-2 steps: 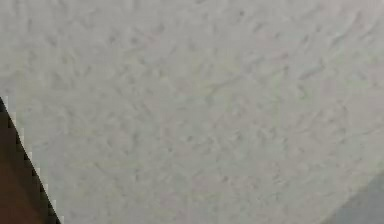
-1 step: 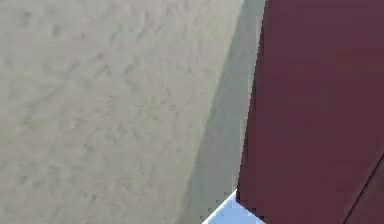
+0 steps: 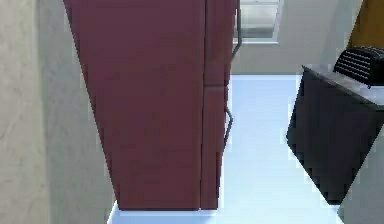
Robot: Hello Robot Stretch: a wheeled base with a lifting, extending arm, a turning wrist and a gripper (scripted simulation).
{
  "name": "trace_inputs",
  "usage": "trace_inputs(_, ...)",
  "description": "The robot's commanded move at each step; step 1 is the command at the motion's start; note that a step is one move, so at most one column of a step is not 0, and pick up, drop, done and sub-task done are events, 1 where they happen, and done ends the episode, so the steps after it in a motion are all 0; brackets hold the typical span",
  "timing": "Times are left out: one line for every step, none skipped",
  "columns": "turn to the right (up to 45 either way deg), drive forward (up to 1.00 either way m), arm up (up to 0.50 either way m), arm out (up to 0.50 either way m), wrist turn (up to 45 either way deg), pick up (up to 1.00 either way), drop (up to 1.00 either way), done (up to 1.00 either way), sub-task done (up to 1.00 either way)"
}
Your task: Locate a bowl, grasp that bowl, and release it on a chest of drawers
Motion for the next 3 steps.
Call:
trace_inputs(45.0, 0.0, 0.0, 0.0, 0.0, 0.0, 0.0, 0.0, 0.0)
trace_inputs(0.0, 0.8, 0.0, 0.0, 0.0, 0.0, 0.0, 0.0, 0.0)
trace_inputs(-39.0, 0.0, 0.0, 0.0, 0.0, 0.0, 0.0, 0.0, 0.0)
